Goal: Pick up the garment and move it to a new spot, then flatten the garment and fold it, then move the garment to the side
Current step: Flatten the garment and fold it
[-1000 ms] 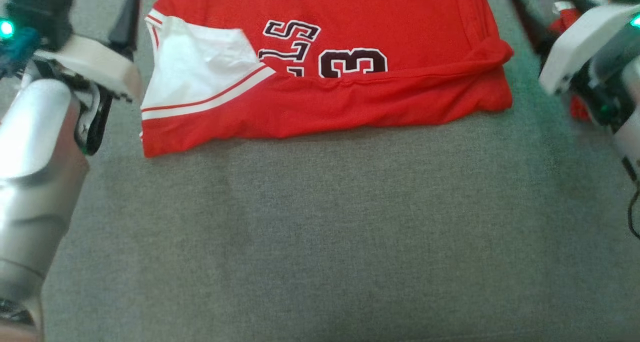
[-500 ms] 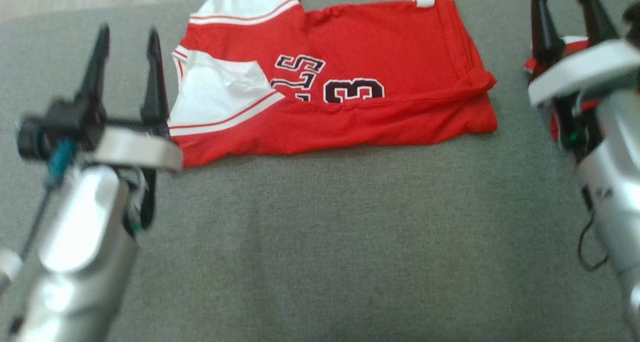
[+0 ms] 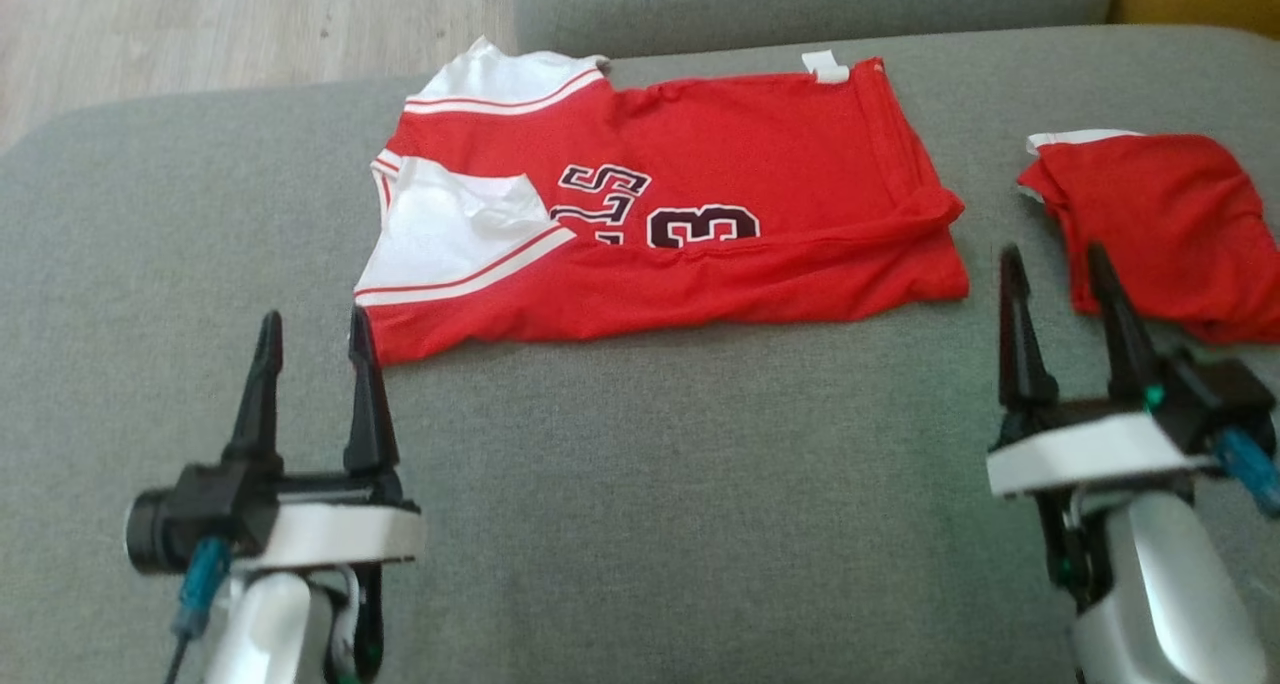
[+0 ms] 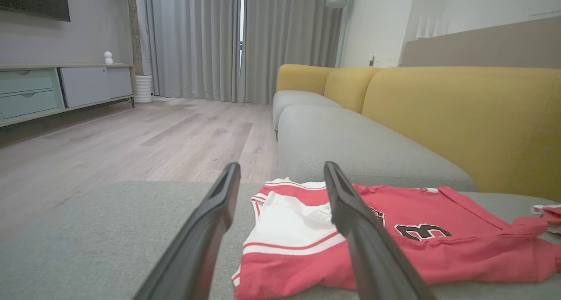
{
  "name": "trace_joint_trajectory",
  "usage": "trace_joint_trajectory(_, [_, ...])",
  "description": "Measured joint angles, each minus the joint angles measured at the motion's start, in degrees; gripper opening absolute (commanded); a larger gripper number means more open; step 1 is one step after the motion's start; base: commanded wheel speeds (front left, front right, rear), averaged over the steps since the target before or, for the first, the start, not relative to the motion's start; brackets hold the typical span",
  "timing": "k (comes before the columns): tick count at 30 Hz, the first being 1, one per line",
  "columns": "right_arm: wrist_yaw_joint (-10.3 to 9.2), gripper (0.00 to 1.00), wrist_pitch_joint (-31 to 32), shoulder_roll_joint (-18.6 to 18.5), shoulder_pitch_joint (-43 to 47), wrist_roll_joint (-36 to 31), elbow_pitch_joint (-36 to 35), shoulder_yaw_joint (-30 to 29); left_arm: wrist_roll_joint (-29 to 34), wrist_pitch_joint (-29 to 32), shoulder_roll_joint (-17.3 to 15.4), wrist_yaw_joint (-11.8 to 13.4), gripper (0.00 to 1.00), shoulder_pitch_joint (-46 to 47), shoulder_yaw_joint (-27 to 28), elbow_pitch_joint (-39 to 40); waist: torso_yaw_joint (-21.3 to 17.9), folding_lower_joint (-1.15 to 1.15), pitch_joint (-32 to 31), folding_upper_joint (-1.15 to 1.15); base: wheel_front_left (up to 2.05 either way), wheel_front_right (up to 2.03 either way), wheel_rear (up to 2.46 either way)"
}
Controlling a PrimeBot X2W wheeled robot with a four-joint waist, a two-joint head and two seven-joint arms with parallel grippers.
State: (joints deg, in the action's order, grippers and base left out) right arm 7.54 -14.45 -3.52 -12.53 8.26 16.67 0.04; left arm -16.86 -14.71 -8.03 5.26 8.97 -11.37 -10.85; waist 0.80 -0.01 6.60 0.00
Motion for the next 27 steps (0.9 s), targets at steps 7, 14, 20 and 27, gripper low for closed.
trace_joint_trajectory(7, [0.00, 1.00, 0.0, 0.6, 4.4, 2.5, -2.4, -0.4, 3.3, 0.0, 3.4, -2.9, 1.00, -3.3, 4.5, 0.9, -0.2, 0.00, -0.4, 0.00, 0.00, 0.00, 0.00])
trace_joint_trajectory(14, [0.00, 1.00, 0.0, 0.6, 4.1, 2.9, -3.7, -0.4, 6.2, 0.0, 4.2, -5.8, 1.00, -0.6, 5.7, -4.5, -0.2, 0.01, 1.5, 0.00, 0.00, 0.00, 0.00])
trace_joint_trajectory(20, [0.00, 1.00, 0.0, 0.7, 2.3, 2.9, -4.2, 0.4, 7.3, 0.2, 4.1, -6.2, 1.00, 6.9, 5.8, -16.6, -0.9, 0.02, 4.0, 0.00, 0.00, 0.00, 0.00])
trace_joint_trajectory(27, [0.00, 1.00, 0.0, 0.7, 1.0, 2.9, -4.7, 1.2, 6.7, 5.8, 3.3, -3.3, 1.00, 14.9, 7.9, -29.2, -2.2, 0.02, 6.7, 0.00, 0.00, 0.00, 0.00])
